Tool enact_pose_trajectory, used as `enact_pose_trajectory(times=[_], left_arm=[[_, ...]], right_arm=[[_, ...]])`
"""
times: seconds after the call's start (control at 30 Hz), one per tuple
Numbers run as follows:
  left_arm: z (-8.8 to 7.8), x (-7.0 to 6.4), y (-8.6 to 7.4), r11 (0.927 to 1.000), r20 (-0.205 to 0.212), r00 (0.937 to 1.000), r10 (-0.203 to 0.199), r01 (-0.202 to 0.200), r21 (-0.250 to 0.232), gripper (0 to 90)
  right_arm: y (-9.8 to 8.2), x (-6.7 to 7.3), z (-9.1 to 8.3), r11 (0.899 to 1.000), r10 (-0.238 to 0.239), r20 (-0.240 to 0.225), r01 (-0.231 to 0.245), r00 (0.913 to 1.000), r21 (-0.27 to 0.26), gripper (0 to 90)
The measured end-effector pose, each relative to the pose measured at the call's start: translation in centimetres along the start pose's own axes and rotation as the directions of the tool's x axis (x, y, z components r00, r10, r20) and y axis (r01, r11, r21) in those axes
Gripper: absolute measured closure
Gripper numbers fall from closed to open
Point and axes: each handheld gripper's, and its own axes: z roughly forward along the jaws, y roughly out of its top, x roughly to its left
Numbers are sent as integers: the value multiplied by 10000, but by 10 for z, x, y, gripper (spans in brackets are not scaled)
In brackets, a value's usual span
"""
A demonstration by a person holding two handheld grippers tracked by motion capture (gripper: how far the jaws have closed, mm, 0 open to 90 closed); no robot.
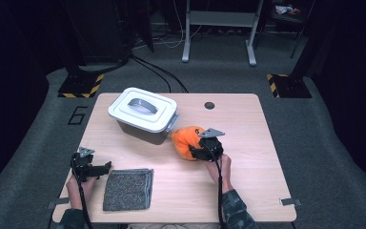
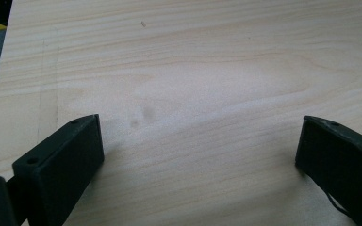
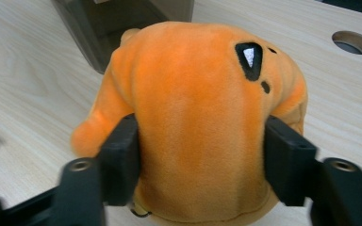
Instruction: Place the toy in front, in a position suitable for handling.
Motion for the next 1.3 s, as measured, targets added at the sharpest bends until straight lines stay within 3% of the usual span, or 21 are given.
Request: enact_pose_trajectory(times=[0.1,0.2,0.47,0.63,0.83,0.9,1.07,1.3], left_arm=[[0,0,0,10000,6,10000,6,-6,27,11],[0,0,0,10000,7,10000,8,-8,32,11],[0,0,0,10000,4,10000,5,-5,23,12],[0,0,0,10000,13,10000,-3,3,19,12],[0,0,0,10000,3,10000,-9,9,21,12],[0,0,0,10000,6,10000,-16,16,22,12],[0,0,0,10000,21,10000,6,-6,36,12],[0,-1,0,10000,-14,10000,-55,55,-41,16]], right_arm=[[1,-1,-2,10000,-81,-41,81,10000,-17,235],[1,-3,-9,9999,9,-125,-12,9999,-171,197],[-7,-12,-53,9969,-256,87,262,9996,-738,130],[-34,-27,-77,9976,-61,423,91,9991,-693,107],[-77,-52,-93,9987,450,994,-425,9940,-278,67],[-90,-61,-96,9976,688,1163,-693,9908,-2,54],[-116,-76,-98,9948,706,1848,-827,9802,588,31],[-138,-92,-95,9900,1033,2148,-1213,9712,723,28]])
